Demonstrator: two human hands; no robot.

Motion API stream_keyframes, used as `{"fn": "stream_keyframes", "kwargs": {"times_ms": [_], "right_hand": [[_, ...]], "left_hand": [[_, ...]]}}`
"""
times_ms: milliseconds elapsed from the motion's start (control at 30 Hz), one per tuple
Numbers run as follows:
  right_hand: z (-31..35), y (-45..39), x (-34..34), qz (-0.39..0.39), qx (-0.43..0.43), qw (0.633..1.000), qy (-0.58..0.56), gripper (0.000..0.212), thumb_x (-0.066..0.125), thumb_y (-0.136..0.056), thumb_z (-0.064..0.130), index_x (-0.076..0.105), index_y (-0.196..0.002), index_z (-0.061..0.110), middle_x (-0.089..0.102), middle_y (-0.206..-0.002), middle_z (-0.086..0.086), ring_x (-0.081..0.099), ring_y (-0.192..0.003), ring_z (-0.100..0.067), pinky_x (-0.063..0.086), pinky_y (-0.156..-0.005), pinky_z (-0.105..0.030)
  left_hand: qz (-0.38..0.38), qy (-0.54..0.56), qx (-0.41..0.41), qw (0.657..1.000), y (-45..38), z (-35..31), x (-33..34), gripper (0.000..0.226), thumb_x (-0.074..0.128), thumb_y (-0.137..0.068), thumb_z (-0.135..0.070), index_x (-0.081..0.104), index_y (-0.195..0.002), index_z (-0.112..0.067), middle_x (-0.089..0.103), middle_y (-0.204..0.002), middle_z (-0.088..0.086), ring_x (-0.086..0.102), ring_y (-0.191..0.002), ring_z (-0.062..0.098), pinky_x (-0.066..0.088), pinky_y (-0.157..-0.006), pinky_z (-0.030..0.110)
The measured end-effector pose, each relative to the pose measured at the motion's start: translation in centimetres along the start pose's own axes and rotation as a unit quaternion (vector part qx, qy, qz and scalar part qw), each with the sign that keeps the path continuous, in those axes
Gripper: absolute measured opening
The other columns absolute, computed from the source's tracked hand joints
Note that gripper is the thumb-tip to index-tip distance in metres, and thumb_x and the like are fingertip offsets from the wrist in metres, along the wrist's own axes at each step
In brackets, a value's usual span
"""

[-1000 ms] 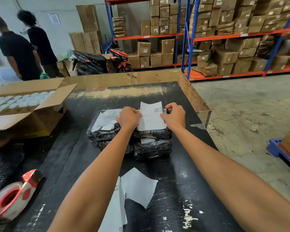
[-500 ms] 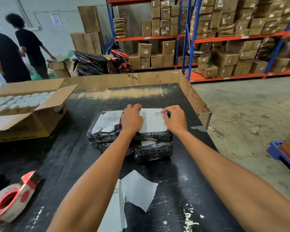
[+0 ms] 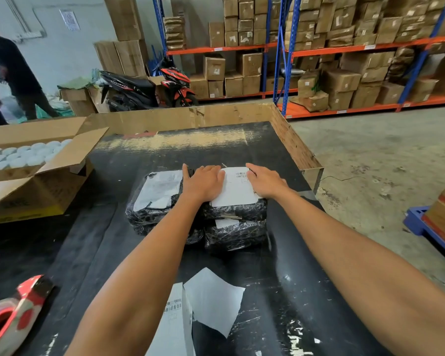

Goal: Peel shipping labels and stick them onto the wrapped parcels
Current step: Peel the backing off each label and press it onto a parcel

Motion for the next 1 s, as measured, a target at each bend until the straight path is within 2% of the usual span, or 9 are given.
{"fn": "stream_keyframes", "kwargs": {"times_ms": [133, 267, 367, 500, 600, 700, 800, 867, 1000], "right_hand": [[0.4, 0.6, 0.6, 0.068, 0.007, 0.996, -0.049, 0.067, 0.026, -0.107, 0.051, 0.002, -0.164, 0.026, 0.017, -0.17, -0.011, 0.026, -0.152, -0.035, 0.03, -0.119, -0.052], [0.5, 2.5, 1.9, 0.084, 0.003, 0.995, -0.052, 0.082, 0.03, -0.101, 0.065, -0.01, -0.162, 0.029, 0.006, -0.17, -0.016, 0.021, -0.153, -0.039, 0.028, -0.119, -0.055], [-0.3, 3.5, 2.3, 0.045, -0.018, 0.995, -0.09, 0.082, 0.035, -0.1, 0.064, -0.006, -0.163, 0.03, 0.019, -0.169, -0.014, 0.029, -0.15, -0.037, 0.033, -0.117, -0.054], [-0.9, 4.1, 2.2, 0.028, 0.005, 0.984, -0.177, 0.084, 0.041, -0.1, 0.062, -0.006, -0.163, 0.031, 0.04, -0.159, -0.016, 0.043, -0.141, -0.038, 0.04, -0.112, -0.05], [-0.7, 5.1, 2.5, -0.032, 0.02, 0.988, -0.152, 0.084, 0.036, -0.097, 0.069, 0.002, -0.163, 0.03, 0.047, -0.153, -0.017, 0.049, -0.135, -0.04, 0.043, -0.107, -0.049], [-0.8, 5.9, 2.8, -0.071, 0.015, 0.99, -0.122, 0.087, 0.037, -0.094, 0.073, 0.008, -0.163, 0.028, 0.048, -0.153, -0.017, 0.047, -0.137, -0.041, 0.043, -0.104, -0.05], [-1.2, 5.9, 2.8, -0.052, 0.05, 0.984, -0.161, 0.093, 0.042, -0.094, 0.072, 0.014, -0.162, 0.017, 0.042, -0.157, -0.018, 0.043, -0.14, -0.04, 0.041, -0.106, -0.047], [-1.1, 5.8, 2.9, -0.021, 0.077, 0.973, -0.214, 0.09, 0.047, -0.094, 0.068, 0.027, -0.158, 0.007, 0.041, -0.157, -0.016, 0.047, -0.134, -0.035, 0.042, -0.098, -0.041], [-0.4, 5.5, 2.7, 0.012, 0.116, 0.932, -0.342, 0.081, 0.058, -0.096, 0.052, 0.034, -0.153, 0.0, 0.04, -0.157, -0.014, 0.045, -0.138, -0.033, 0.038, -0.09, -0.033]], "left_hand": [[0.034, -0.029, -0.011, 0.999, 0.1, 0.1, 0.0, 0.057, 0.013, -0.106, -0.045, 0.025, -0.158, -0.025, 0.025, -0.166, -0.006, 0.019, -0.154, 0.024, -0.018, -0.115, 0.066], [0.075, -0.053, -0.048, 0.995, 0.6, 0.1, 0.2, 0.064, 0.006, -0.104, -0.053, 0.004, -0.162, -0.025, 0.002, -0.169, -0.008, 0.001, -0.156, 0.027, -0.023, -0.113, 0.064], [0.077, -0.058, -0.066, 0.993, 1.1, -0.5, 0.4, 0.071, 0.002, -0.101, -0.06, -0.002, -0.161, -0.023, -0.007, -0.169, -0.007, -0.009, -0.156, 0.025, -0.025, -0.113, 0.061], [0.051, -0.012, -0.052, 0.997, 2.6, -1.7, 1.4, 0.073, 0.003, -0.101, -0.061, -0.002, -0.161, -0.02, -0.008, -0.169, -0.004, -0.008, -0.156, 0.019, -0.018, -0.12, 0.055], [0.013, -0.008, -0.05, 0.999, 3.4, -1.6, 1.8, 0.071, 0.006, -0.102, -0.057, 0.001, -0.161, -0.018, -0.003, -0.17, -0.003, -0.003, -0.156, 0.018, -0.016, -0.122, 0.052], [0.018, -0.012, -0.055, 0.998, 3.3, -1.5, 1.8, 0.069, 0.006, -0.103, -0.053, 0.0, -0.161, -0.017, -0.005, -0.17, -0.001, -0.003, -0.156, 0.02, -0.016, -0.122, 0.053], [0.031, -0.015, -0.056, 0.998, 3.2, -1.5, 1.8, 0.067, 0.007, -0.104, -0.05, -0.003, -0.161, -0.016, -0.007, -0.17, 0.0, -0.005, -0.156, 0.021, -0.016, -0.122, 0.052], [0.016, -0.02, -0.056, 0.998, 3.5, -1.5, 1.9, 0.066, 0.008, -0.105, -0.048, -0.001, -0.161, -0.016, -0.005, -0.17, 0.0, -0.004, -0.156, 0.021, -0.015, -0.122, 0.051], [-0.114, -0.017, -0.043, 0.992, 4.8, -2.2, 1.7, 0.062, 0.014, -0.106, -0.042, 0.019, -0.16, -0.011, 0.014, -0.169, 0.004, 0.007, -0.156, 0.019, -0.008, -0.125, 0.047]]}}
Point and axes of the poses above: each hand's wrist, its own y-axis away from the middle knuckle, its own x-axis out of the palm, z = x × y, the point moved 4 cm from there along -y, towards the middle knuckle
